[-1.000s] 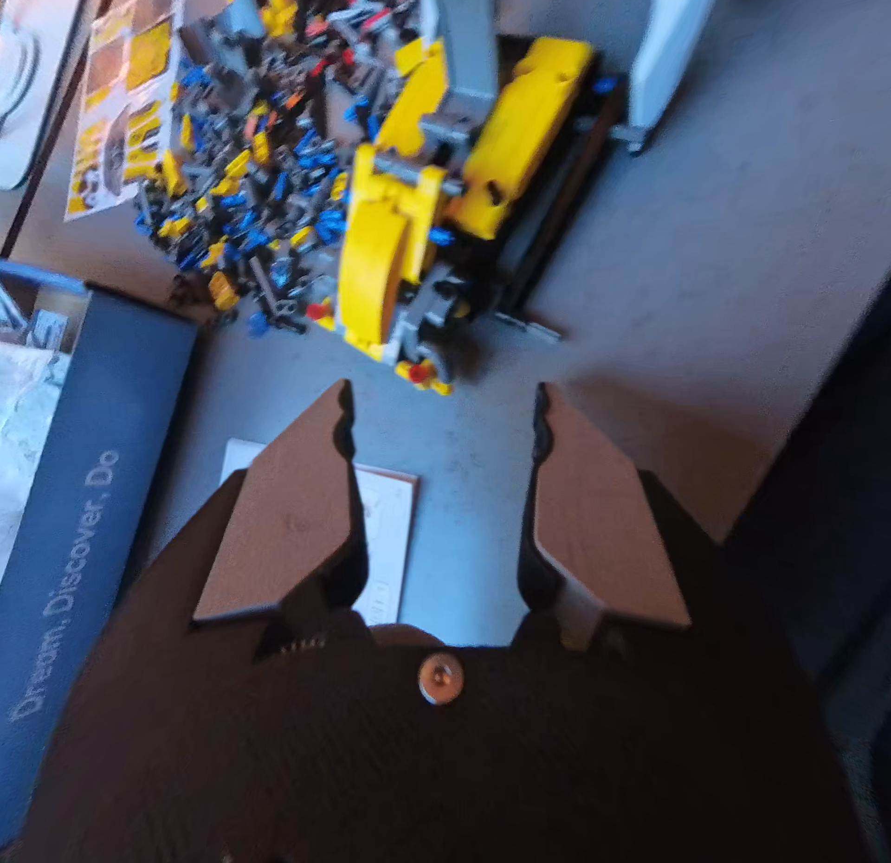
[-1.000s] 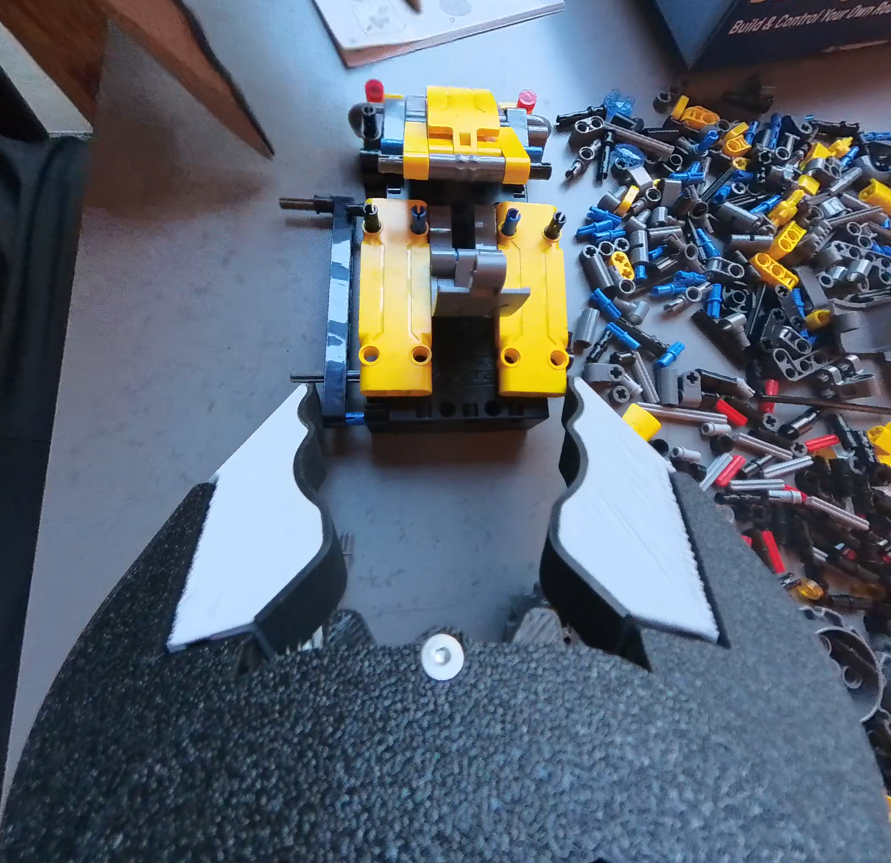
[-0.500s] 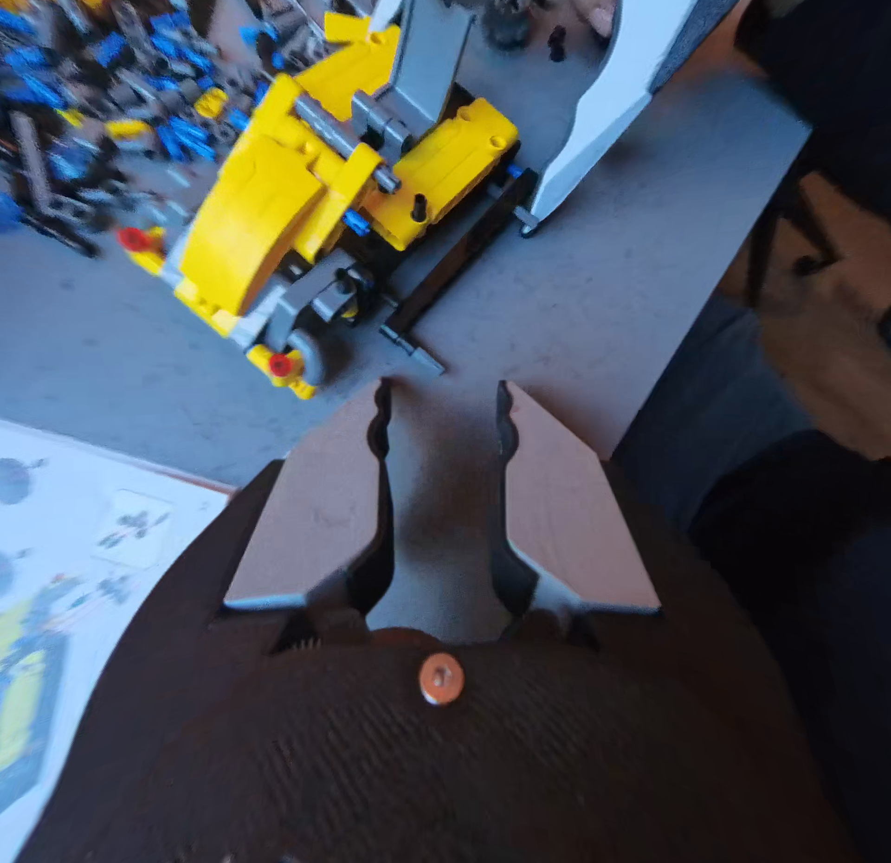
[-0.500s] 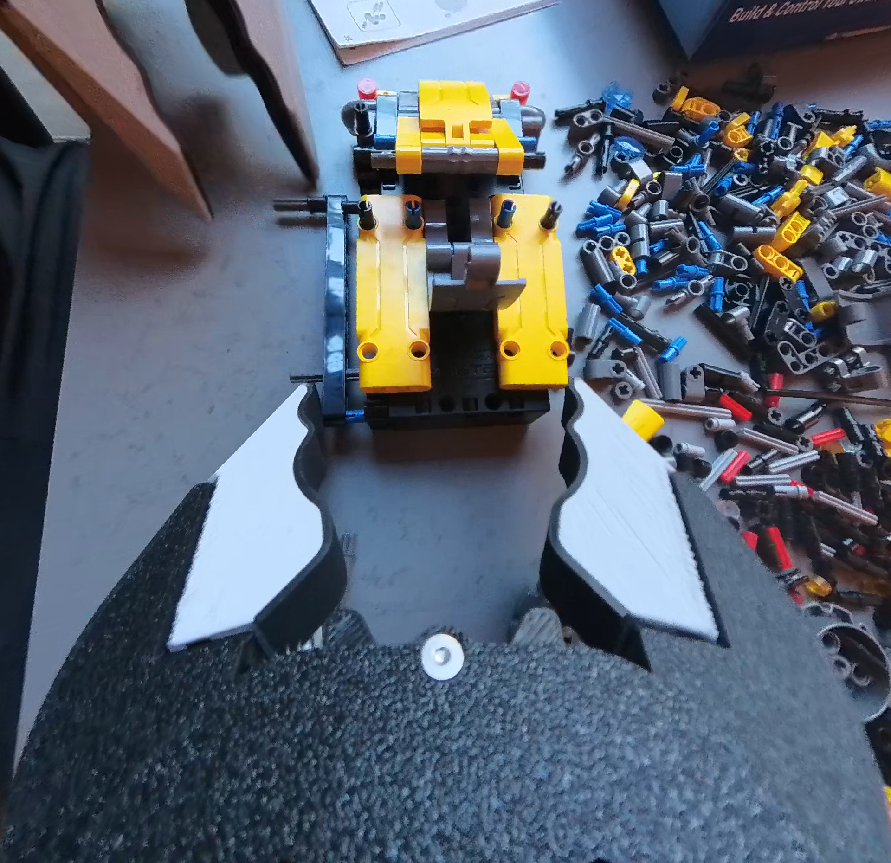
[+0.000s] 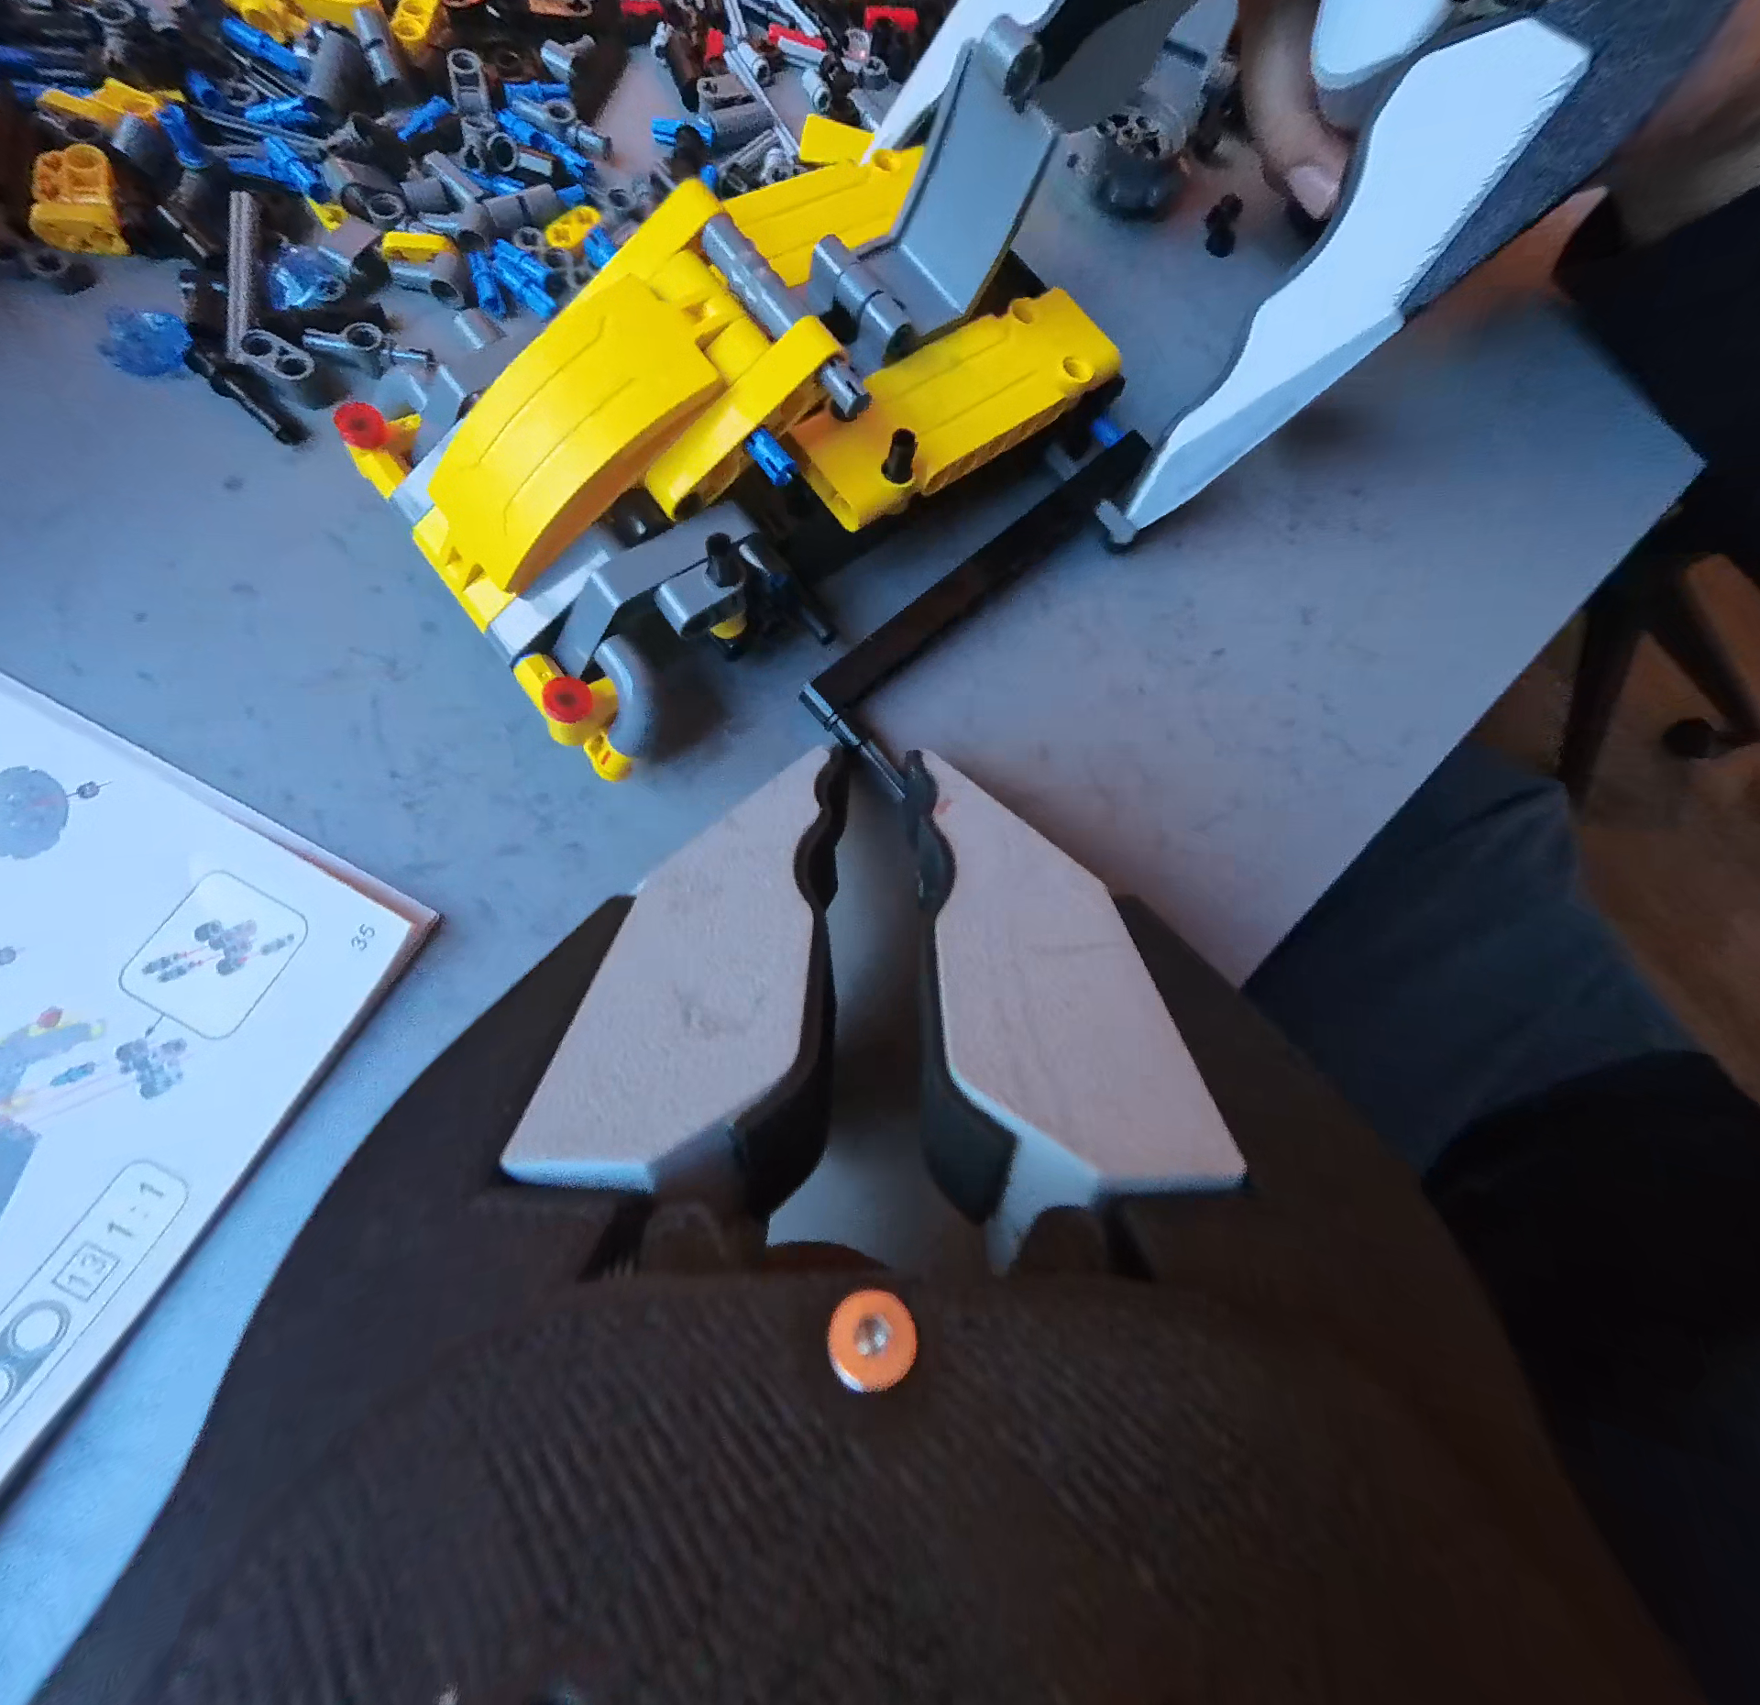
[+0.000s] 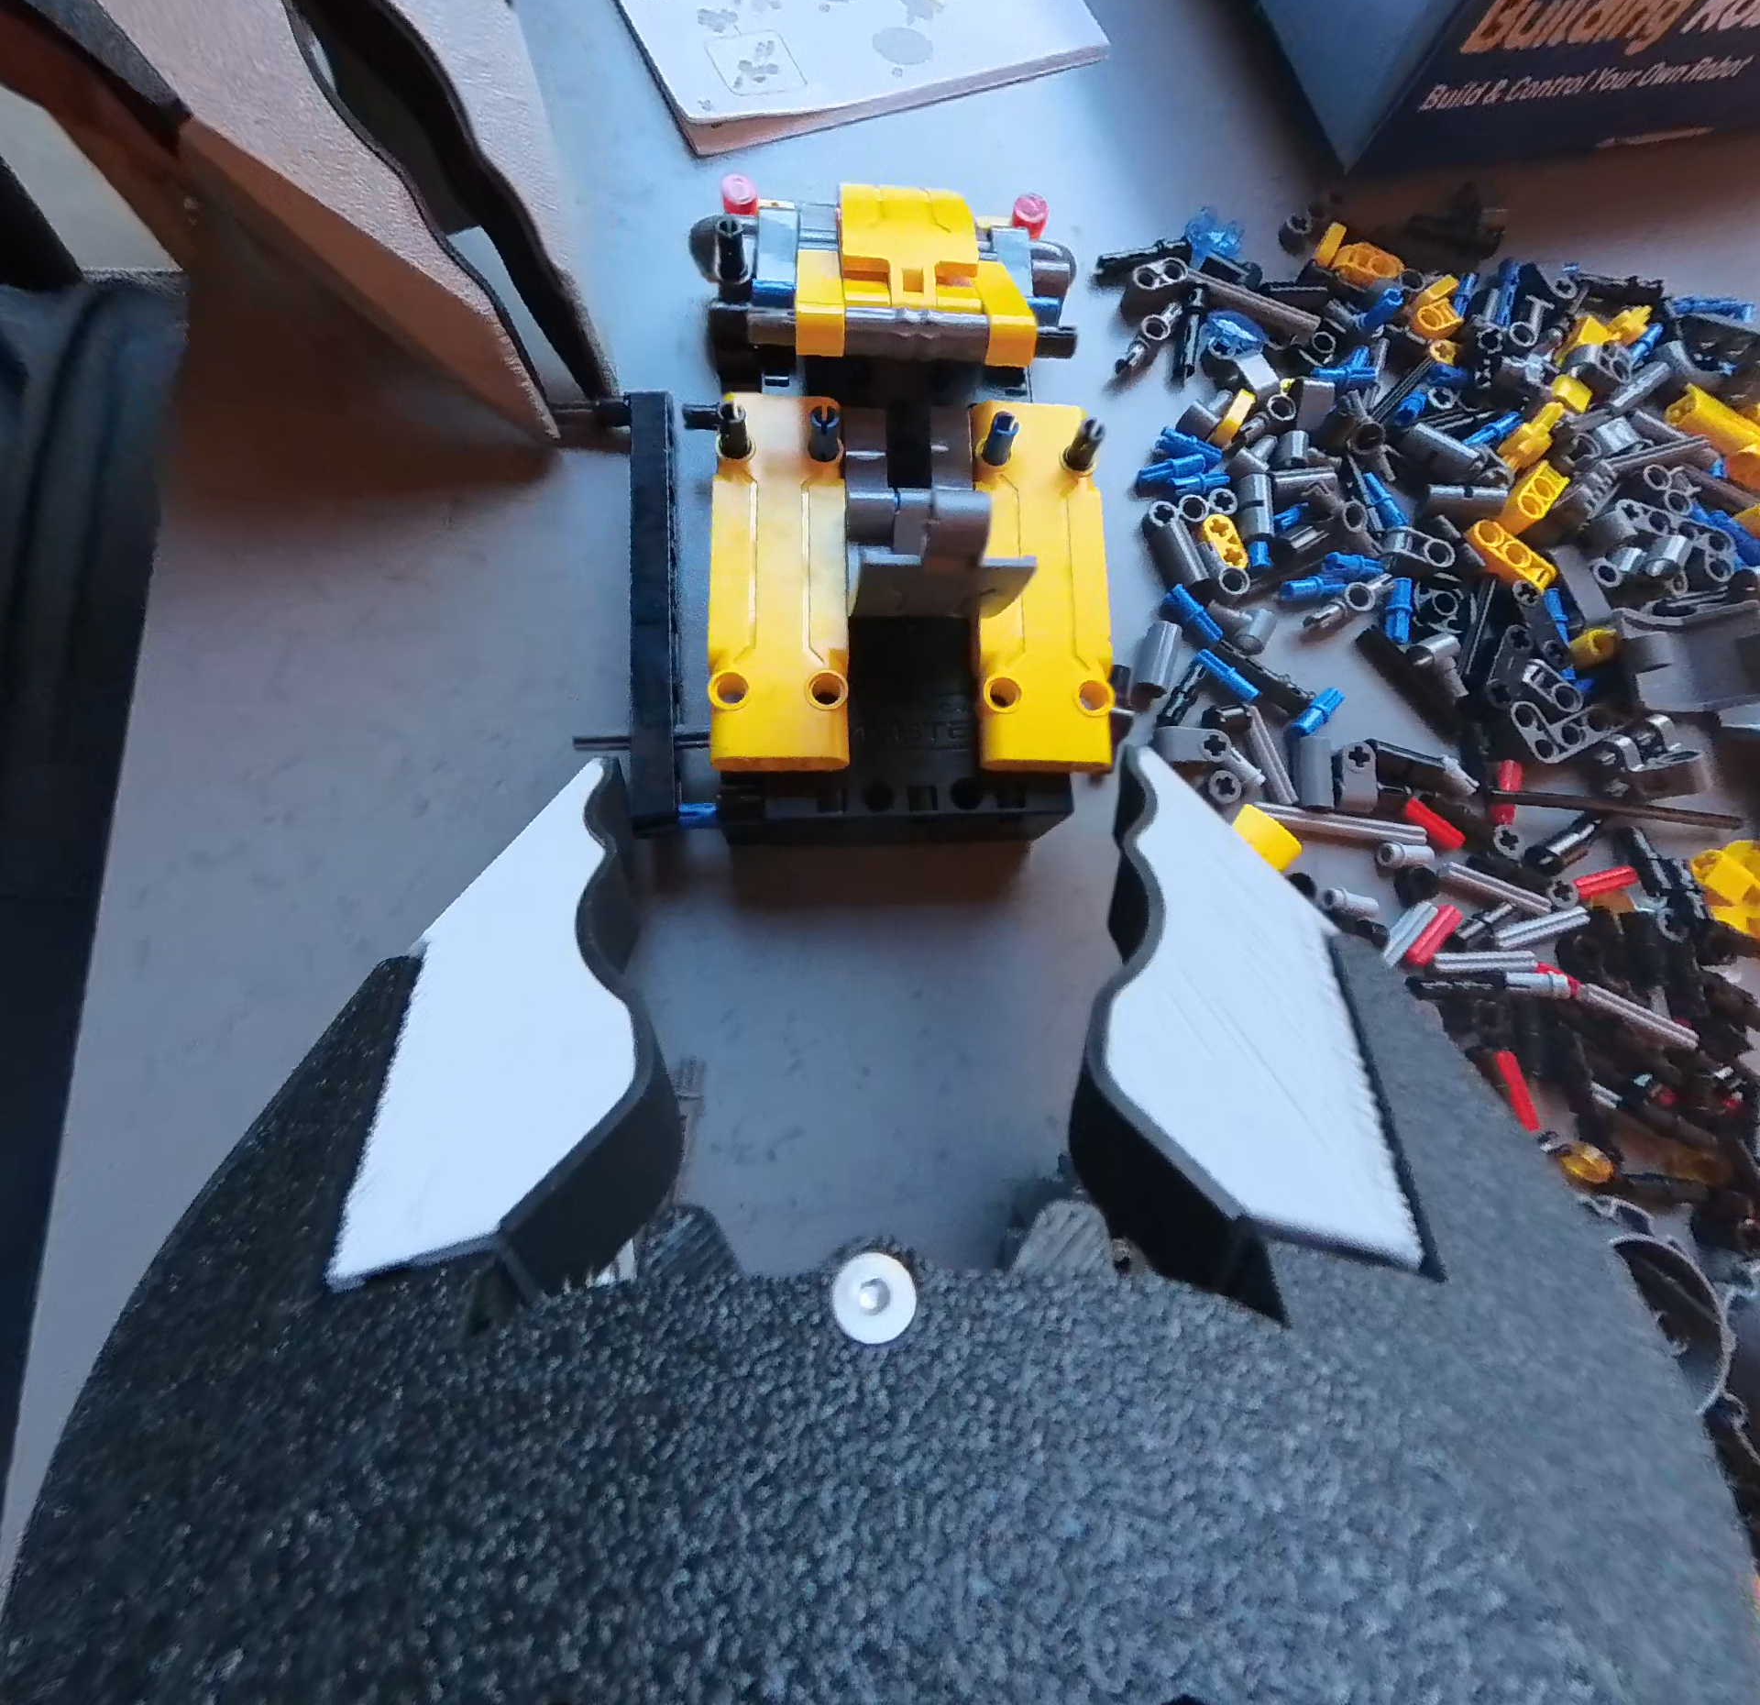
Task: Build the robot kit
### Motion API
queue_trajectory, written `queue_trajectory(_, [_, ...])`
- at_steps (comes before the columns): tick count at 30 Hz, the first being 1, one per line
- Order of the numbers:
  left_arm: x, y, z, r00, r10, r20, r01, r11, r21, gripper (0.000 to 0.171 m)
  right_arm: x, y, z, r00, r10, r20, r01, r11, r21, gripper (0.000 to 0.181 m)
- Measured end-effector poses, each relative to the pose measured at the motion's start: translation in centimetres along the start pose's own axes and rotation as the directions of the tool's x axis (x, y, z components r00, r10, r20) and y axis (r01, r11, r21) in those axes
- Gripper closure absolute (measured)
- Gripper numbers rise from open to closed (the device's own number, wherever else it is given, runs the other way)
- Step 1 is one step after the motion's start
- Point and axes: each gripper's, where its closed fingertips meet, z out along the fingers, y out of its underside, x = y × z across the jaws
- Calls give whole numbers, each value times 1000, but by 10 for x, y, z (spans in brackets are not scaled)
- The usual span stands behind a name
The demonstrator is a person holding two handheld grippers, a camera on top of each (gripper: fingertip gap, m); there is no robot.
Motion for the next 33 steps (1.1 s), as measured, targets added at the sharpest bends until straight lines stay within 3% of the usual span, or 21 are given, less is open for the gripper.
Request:
queue_trajectory(10, [-8,-8,-6,1000,9,10,-10,998,54,165,-3,-35,-14,995,100,-28,-95,985,141,69])
queue_trajectory(18, [-8,-8,-6,999,45,0,-44,997,57,165,-1,-37,22,983,64,-173,-73,996,-43,65])
queue_trajectory(27, [-7,-8,-7,999,39,-22,-37,997,70,165,3,-40,36,990,47,-134,-71,981,-178,73])
queue_trajectory(33, [-8,-9,-6,999,33,-21,-31,997,74,165,0,-39,40,993,64,-96,-82,976,-204,79])
